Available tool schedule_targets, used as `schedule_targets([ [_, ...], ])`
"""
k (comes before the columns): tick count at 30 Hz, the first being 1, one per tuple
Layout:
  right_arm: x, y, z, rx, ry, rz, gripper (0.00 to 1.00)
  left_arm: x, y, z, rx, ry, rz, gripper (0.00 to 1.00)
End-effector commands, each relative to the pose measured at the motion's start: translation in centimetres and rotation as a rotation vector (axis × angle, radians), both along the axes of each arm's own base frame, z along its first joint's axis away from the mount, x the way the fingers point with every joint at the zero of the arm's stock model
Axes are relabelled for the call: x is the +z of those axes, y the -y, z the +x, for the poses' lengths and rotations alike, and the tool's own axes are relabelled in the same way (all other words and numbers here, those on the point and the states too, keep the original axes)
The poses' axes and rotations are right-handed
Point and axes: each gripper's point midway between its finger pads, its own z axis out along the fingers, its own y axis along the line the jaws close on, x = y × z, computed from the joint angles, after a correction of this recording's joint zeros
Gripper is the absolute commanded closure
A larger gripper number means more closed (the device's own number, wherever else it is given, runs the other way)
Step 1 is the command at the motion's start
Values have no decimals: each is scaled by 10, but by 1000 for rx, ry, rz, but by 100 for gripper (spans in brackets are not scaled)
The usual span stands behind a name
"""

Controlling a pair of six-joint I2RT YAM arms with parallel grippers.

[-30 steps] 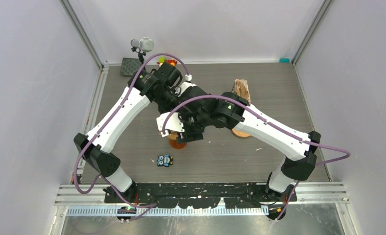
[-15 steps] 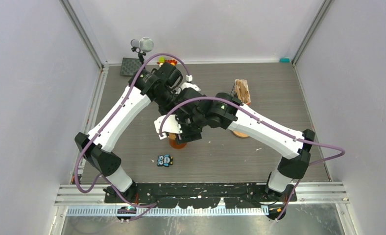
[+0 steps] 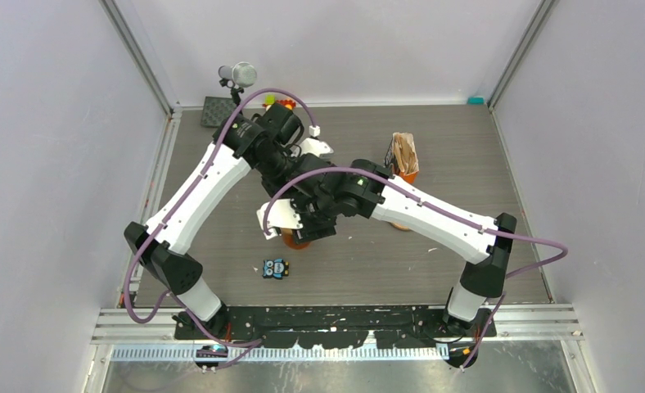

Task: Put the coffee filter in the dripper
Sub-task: Place the coffee filter in the coffee dripper.

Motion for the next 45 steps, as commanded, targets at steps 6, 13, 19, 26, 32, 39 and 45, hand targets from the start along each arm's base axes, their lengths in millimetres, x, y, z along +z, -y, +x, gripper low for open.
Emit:
schedule_targets([
  [6, -6, -7, 1, 13, -12, 7, 41, 3, -12, 8, 6, 42, 59, 87],
  [13, -12, -4, 6, 0, -24, 0, 42, 2, -16, 16, 5, 72, 92, 75],
  [19, -16, -5, 7, 1, -32, -5, 42, -2, -20, 20, 5, 89, 122, 71],
  [26, -21, -7, 12, -4, -37, -10, 42, -7, -27, 29, 14, 129, 162, 66],
  [32, -23, -14, 12, -3, -57, -6, 41, -10, -32, 37, 23, 137, 175, 59],
  [39, -28, -15, 12, -3, -66, -15, 40, -15, -34, 40, 21, 122, 169, 53],
  [45, -31, -16, 13, -5, -67, -21, 40, -19, -31, 41, 21, 97, 148, 51],
])
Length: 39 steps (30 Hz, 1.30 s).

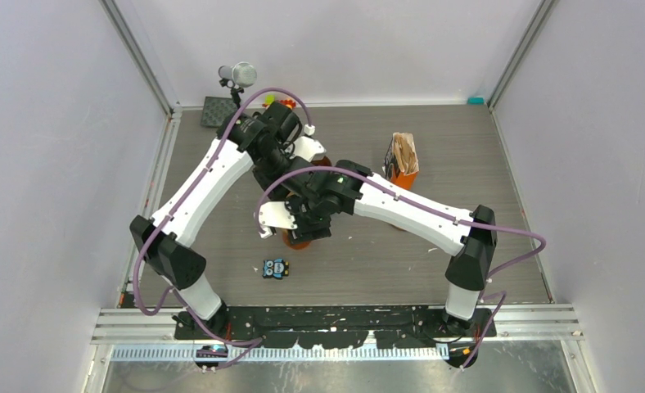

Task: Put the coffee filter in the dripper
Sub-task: Place the coffee filter in the coffee dripper.

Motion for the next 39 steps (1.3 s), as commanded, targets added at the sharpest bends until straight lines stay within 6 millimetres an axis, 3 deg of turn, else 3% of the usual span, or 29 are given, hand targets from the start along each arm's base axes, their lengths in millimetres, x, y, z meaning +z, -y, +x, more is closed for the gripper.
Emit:
schedule_targets([
  [1, 14, -10, 3, 5, 16, 55, 40, -2, 6, 4, -11, -9, -39, 51],
  [14, 5, -14, 3, 6, -4, 44, 40, -17, 10, 11, -6, -43, -58, 50],
  [27, -8, -11, 8, -8, -19, 17, 40, -32, 0, 5, -18, -79, -45, 50],
  [39, 21, -12, 13, -51, 0, 88, 39, -18, 2, 8, -19, -53, -65, 50],
])
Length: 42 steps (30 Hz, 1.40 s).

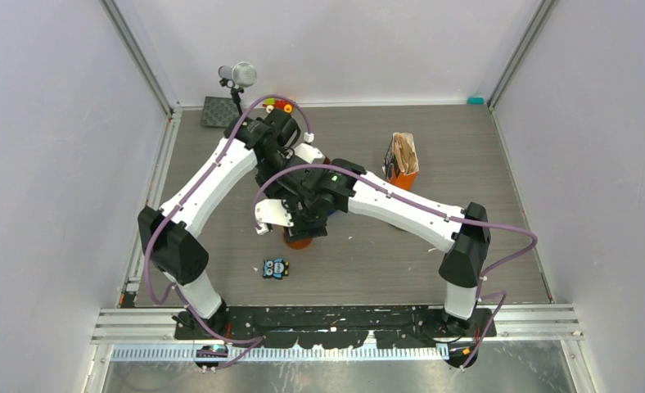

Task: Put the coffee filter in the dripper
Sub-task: Place the coffee filter in the coffee dripper.

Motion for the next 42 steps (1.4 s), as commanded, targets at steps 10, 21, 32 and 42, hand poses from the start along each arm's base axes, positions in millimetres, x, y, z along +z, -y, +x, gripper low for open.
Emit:
schedule_targets([
  [10, 56, -3, 0, -89, -6, 180, 38, 33, 3, 12, 32, 111, -60, 48],
  [21, 98, 1, -11, -166, -38, 308, 36, 51, 3, 18, 65, 181, -86, 47],
  [32, 149, 23, -3, -391, 3, 513, 33, 73, 0, 17, 195, 281, -168, 36],
  [42, 151, 53, 70, -783, -81, 662, 32, 86, 6, 8, 300, 321, -298, 33],
])
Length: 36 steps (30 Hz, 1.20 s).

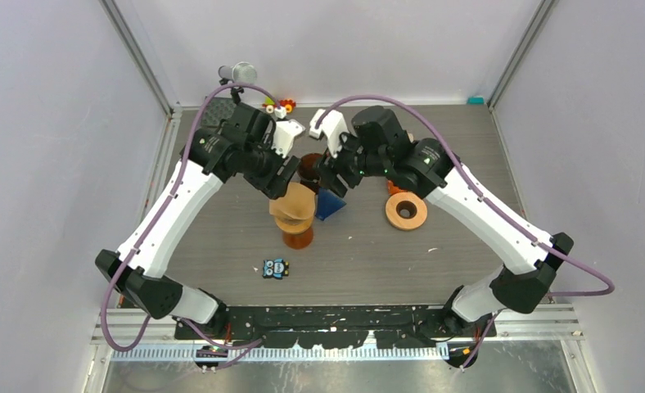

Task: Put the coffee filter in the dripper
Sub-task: Place the coffee filter in the coffee dripper.

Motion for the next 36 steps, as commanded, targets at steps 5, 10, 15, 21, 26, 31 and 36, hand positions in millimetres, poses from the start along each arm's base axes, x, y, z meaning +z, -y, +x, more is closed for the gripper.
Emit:
schedule_targets([
  [5, 0, -12, 40, -207, -120, 135, 31, 6, 8, -4, 85, 23, -131, 29],
  [10, -18, -24, 50, -225, -177, 117, 31, 1, 7, -10, 95, 11, -156, 23],
  [15, -30, -25, 57, -241, -227, 118, 31, -7, 1, -12, 159, -23, -201, 21],
  [21, -43, -28, 51, -227, -300, 139, 31, -13, -2, -9, 213, -70, -277, 19],
  [26, -60, -33, 42, -204, -359, 134, 31, -23, 2, -11, 231, -141, -326, 17],
  [31, -69, -34, 37, -188, -393, 137, 31, -31, -1, -14, 257, -169, -339, 16],
  [36, -78, -37, 35, -182, -421, 130, 31, -39, -3, -18, 268, -184, -338, 17],
])
